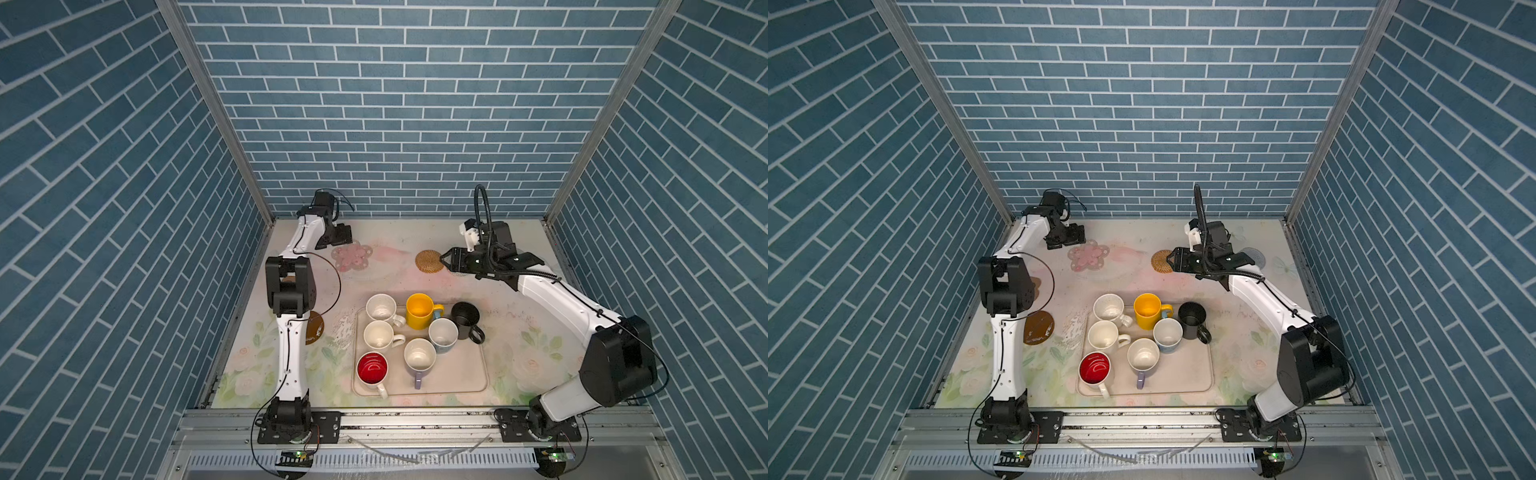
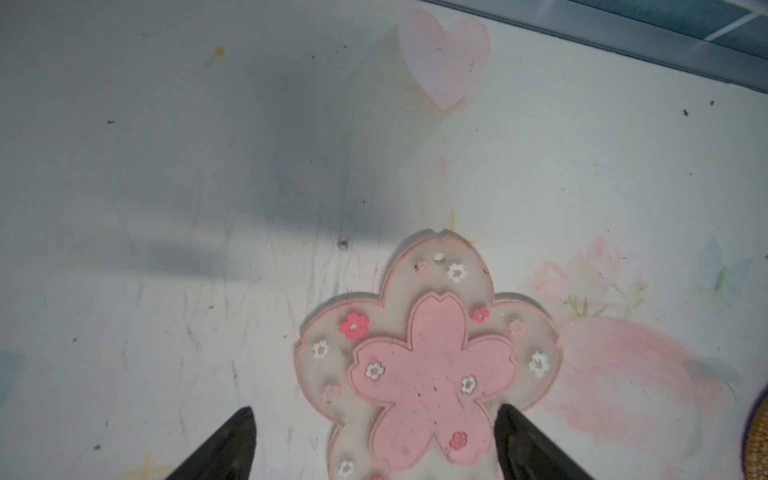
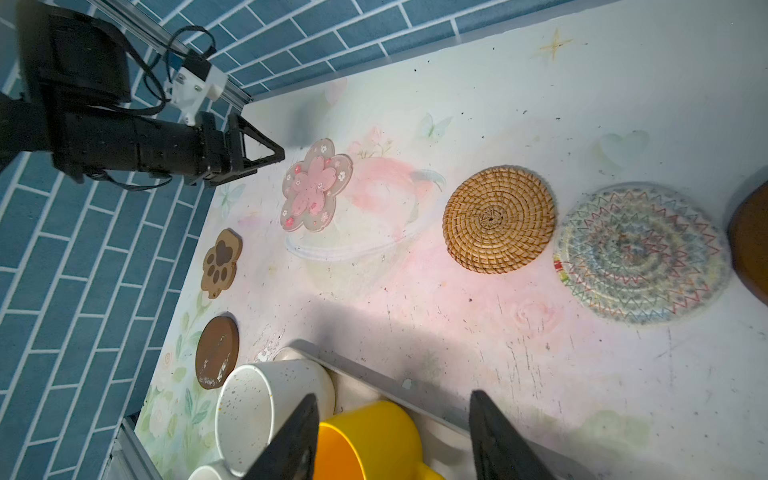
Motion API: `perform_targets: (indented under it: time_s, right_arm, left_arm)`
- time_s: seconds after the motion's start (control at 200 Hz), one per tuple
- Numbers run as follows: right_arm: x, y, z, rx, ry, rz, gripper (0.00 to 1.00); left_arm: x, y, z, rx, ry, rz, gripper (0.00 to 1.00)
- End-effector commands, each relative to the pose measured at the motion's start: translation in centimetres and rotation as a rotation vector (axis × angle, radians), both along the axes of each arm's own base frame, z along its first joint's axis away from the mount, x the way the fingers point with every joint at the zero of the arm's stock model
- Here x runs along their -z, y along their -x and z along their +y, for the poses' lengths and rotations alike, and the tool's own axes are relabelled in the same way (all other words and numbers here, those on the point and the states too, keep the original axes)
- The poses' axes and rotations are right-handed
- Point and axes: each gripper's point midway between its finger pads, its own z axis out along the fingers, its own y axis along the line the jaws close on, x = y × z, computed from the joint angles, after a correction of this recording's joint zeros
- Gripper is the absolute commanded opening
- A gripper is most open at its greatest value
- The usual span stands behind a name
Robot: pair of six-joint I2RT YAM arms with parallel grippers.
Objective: Place cups on coasters
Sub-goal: Move the coaster to the top-center of the table.
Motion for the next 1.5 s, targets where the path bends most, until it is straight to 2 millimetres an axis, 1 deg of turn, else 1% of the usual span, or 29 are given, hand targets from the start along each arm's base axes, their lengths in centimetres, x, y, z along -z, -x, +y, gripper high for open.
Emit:
perform_targets:
  time_s: [0.0, 0.155, 0.365, 0.68, 0.745, 0.86, 0.965, 1.185, 1.335, 1.495]
  right_arm:
    - [0.6, 1.0, -0.5, -0.013, 0.027, -0.011, 0.59]
    - [0.5, 1.4, -0.8, -0.014, 0.038, -0.006, 0.58]
    - [-0.1, 1.5, -0.7, -0.017, 0.029, -0.008, 0.59]
    - [0.2, 2.1, -1.1, -0.011, 0.04, 0.011, 0.59]
    - [-0.1, 2.2, -1.2, -0.01, 0.037, 0.007, 0.59]
    - [-0.3, 2.4, -1.3, -0.011, 0.042, 0.005, 0.59]
    - [-0.4, 2.4, -1.4, -0.009, 0.042, 0.002, 0.59]
    - [-0.2, 2.7, -1.3, -0.01, 0.026, 0.006, 0.59]
    - [0.2, 3.2, -1.5, -0.005, 0.024, 0.011, 0.59]
    - [0.9, 3.7, -2.0, 0.002, 0.032, 0.019, 0.59]
  left_arm:
    - [0.3, -0.3, -0.2, 0.035, 0.044, 0.011, 0.92]
    - [1.7, -0.8, 0.2, 0.027, 0.069, 0.017, 0.91]
    - [3.7, -1.2, 0.0, 0.041, 0.102, 0.039, 0.92]
    - [5.2, -1.0, -0.5, 0.06, 0.126, 0.071, 0.91]
    - [5.5, -0.8, -0.5, 0.06, 0.13, 0.082, 0.9]
    - [5.7, -0.3, -0.7, 0.064, 0.142, 0.094, 0.88]
    - [5.2, 0.2, -0.8, 0.067, 0.142, 0.088, 0.88]
    - [5.2, 1.8, -1.3, 0.085, 0.138, 0.094, 0.87]
    - [5.7, 2.5, -2.6, 0.119, 0.124, 0.11, 0.86]
    - [5.9, 2.5, -4.4, 0.147, 0.124, 0.11, 0.86]
